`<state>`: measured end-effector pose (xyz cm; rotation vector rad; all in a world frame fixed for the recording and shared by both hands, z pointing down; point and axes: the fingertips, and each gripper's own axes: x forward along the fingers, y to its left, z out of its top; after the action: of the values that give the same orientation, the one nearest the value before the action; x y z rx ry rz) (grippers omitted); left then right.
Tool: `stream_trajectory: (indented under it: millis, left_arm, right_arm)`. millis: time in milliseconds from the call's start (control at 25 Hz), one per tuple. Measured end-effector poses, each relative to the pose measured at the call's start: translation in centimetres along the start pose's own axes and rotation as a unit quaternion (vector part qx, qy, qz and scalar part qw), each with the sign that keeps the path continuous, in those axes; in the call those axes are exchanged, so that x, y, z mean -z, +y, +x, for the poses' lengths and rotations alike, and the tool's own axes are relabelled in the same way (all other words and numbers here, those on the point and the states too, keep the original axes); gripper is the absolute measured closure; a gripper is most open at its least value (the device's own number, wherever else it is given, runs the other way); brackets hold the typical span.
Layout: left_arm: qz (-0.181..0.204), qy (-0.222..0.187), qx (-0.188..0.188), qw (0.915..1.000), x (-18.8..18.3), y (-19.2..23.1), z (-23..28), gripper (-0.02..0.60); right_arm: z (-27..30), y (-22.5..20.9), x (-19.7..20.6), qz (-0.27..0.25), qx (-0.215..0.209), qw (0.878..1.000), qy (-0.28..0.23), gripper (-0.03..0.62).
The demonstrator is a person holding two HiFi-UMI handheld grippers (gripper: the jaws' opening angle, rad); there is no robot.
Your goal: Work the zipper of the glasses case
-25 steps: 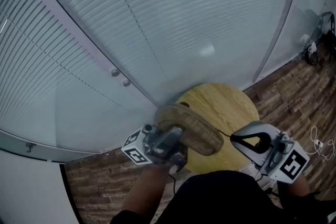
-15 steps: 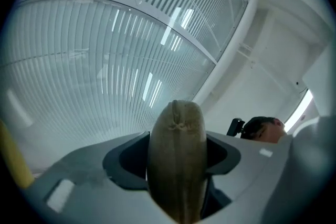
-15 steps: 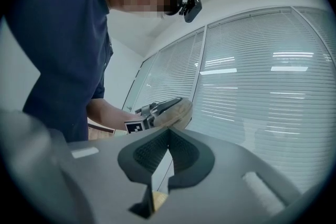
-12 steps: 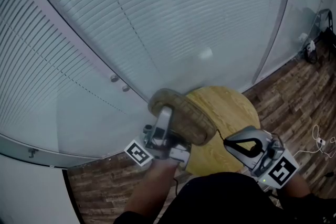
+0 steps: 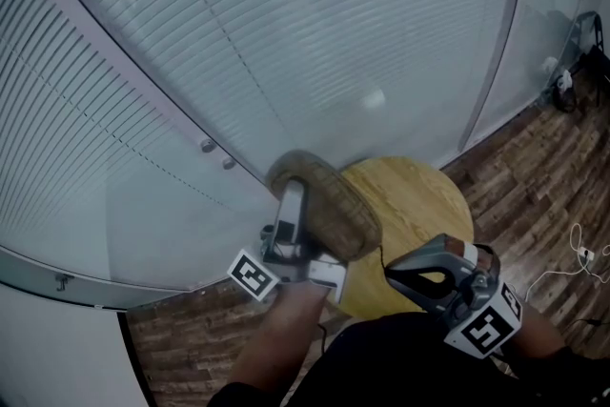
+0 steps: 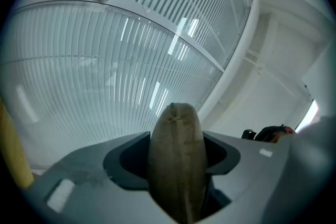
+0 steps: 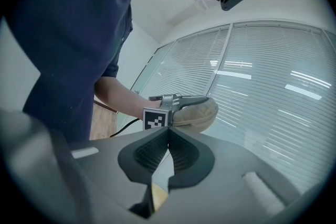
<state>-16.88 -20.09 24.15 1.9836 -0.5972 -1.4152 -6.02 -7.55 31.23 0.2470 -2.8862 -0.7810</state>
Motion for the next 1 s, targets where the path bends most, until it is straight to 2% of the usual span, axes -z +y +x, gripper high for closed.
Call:
stream_trajectory:
  millis: [200, 480, 720, 880, 920, 960, 1000]
  left_arm:
    - [-0.001, 0.001, -0.003, 1.0000, 0.4, 0.2, 0.5, 0.291]
    - [-0.012, 0.015, -0.013, 0.9997, 1.6, 1.3, 0.7, 0.291]
    - [0.000, 0.030, -0.018, 0.9994, 2.3, 2.4, 0.1, 0.291]
    - [0.024, 0.030, -0.031, 0.9988, 1.0, 3.3, -1.0, 0.290]
    - [0.027, 0.027, -0.034, 0.9987, 0.7, 3.4, -1.3, 0.290]
    - [0.026, 0.021, -0.038, 0.9987, 0.4, 3.5, -1.5, 0.290]
    - [0.024, 0.015, -0.043, 0.9987, 0.0, 3.7, -1.7, 0.288]
  right_arm:
    - [1.6, 1.3, 0.6, -0.054, -0.028, 0.997, 0.037, 0.583]
    - [3.8, 2.8, 2.1, -0.101, -0.078, 0.989, 0.080, 0.583]
    - [3.9, 3.5, 2.9, -0.080, -0.109, 0.988, 0.077, 0.583]
    - [3.9, 3.9, 3.5, -0.064, -0.082, 0.993, 0.061, 0.577]
    - [3.8, 4.2, 3.6, -0.054, -0.081, 0.994, 0.057, 0.561]
    - [3.6, 4.4, 3.7, -0.039, -0.084, 0.994, 0.055, 0.496]
    - [3.5, 4.4, 3.8, -0.022, -0.085, 0.995, 0.055, 0.367]
